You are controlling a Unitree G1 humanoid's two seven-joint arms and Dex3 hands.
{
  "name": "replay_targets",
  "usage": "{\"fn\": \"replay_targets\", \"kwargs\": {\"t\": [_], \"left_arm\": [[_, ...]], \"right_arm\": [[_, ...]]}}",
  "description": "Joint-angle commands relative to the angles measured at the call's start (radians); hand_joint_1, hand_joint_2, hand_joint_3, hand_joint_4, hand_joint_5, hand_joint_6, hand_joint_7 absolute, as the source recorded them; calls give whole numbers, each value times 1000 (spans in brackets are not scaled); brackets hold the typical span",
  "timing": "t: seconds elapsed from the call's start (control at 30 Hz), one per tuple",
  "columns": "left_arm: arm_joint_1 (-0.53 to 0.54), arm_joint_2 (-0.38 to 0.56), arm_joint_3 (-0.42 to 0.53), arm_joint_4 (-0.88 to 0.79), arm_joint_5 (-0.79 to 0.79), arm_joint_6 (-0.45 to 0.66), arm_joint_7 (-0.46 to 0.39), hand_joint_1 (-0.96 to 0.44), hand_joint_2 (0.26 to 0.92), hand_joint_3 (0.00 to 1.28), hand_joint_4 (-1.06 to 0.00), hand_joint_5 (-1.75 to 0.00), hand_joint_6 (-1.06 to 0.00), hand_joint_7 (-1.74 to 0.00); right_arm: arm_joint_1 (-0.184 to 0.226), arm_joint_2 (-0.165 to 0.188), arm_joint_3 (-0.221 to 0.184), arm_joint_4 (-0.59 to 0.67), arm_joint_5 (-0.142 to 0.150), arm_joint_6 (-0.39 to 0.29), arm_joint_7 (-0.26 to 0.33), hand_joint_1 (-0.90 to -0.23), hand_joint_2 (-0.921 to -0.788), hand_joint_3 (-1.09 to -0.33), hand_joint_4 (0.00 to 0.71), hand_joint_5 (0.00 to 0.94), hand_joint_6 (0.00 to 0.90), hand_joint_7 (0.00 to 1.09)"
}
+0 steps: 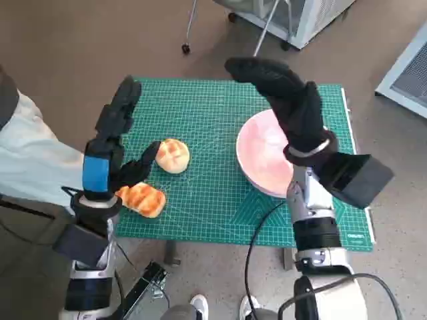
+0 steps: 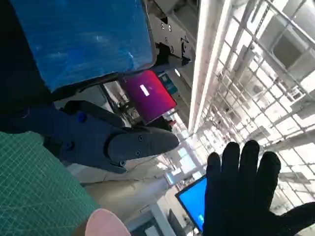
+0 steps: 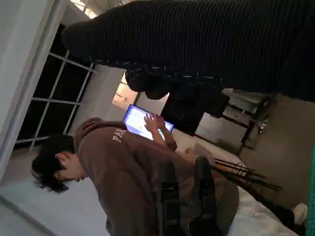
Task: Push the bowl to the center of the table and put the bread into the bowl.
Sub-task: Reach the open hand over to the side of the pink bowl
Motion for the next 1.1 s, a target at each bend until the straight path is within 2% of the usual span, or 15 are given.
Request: {"fn": "replay_targets", "kwargs": {"t": [0.03, 0.27, 0.53, 0.8, 1.1], "left_arm": [[-59, 19, -12, 27, -34, 28, -45, -518, 921, 391, -285, 0, -300, -67], [-126, 15, -25, 76, -79, 52, -103, -505, 921, 389, -281, 0, -304, -69], [-171, -5, -39, 137, -97, 41, -134, -483, 921, 371, -258, 0, -297, -72], [-195, -18, -47, 175, -84, 28, -141, -475, 921, 354, -247, 0, -281, -74], [-208, -28, -57, 189, -79, 21, -148, -453, 921, 316, -243, 0, -270, -86]], "right_arm": [[35, -16, -19, -2, 8, 11, -12, -656, -921, -839, -1, 364, -1, 613], [45, -30, -44, 31, -19, -19, -57, -637, -921, -831, 2, 362, -1, 617], [77, -39, -48, 34, -58, -43, -128, -632, -921, -813, 8, 348, -1, 640], [107, -47, -50, 22, -66, -42, -166, -620, -921, -806, 38, 295, -1, 636], [138, -60, -41, -7, -92, -41, -203, -613, -921, -805, 58, 273, -1, 635]]}}
